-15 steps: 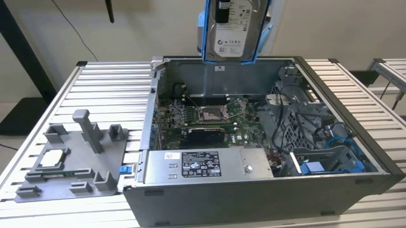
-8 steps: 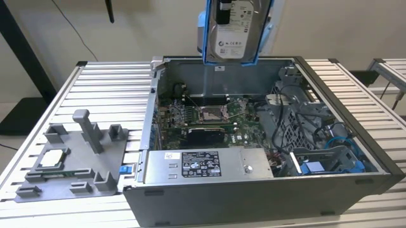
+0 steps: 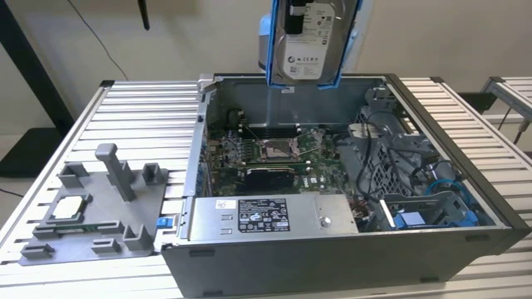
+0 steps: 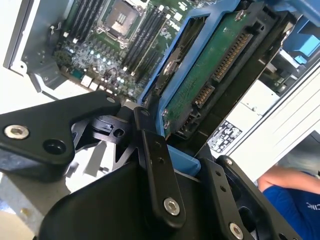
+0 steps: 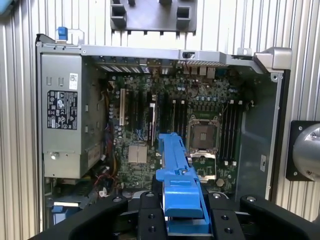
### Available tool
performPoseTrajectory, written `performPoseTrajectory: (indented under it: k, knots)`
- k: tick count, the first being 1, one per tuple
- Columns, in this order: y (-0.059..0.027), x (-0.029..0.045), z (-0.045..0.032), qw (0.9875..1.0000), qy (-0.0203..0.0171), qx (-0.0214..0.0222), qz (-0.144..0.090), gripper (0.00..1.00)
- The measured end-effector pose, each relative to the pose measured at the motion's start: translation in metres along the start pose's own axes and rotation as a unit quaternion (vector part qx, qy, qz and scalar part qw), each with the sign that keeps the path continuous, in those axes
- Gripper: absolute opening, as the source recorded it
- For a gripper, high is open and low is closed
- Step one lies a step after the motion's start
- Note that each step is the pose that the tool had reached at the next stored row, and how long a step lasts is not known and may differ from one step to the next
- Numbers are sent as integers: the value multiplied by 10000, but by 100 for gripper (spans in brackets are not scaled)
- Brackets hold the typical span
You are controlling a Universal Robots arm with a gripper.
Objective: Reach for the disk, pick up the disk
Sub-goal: 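Pick up the disk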
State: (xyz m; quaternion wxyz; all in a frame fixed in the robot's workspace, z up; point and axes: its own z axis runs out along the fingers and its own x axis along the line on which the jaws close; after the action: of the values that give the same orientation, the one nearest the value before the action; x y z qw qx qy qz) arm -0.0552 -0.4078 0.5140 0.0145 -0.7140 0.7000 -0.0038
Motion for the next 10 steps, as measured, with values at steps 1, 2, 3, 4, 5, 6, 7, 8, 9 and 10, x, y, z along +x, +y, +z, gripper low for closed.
performPoseTrajectory:
  k: [1,2,3,4,5,6,7,8,9,10]
  knots:
    - [-1,10,0,10000,0,-1,0,0]
    - [-2,20,0,10000,0,-1,0,0]
    - [-4,29,0,10000,0,-2,0,0]
    - [-5,39,0,10000,0,-3,0,0]
    - [-6,48,-1,10000,0,-4,1,0]
    - [-8,58,-1,10000,0,-4,0,0]
    - [-9,69,-1,10000,0,-4,0,0]
    - [-10,78,-1,10000,0,-5,0,0]
    - [-11,87,-1,10000,0,-5,0,0]
    - [-13,96,-1,10000,0,-6,1,0]
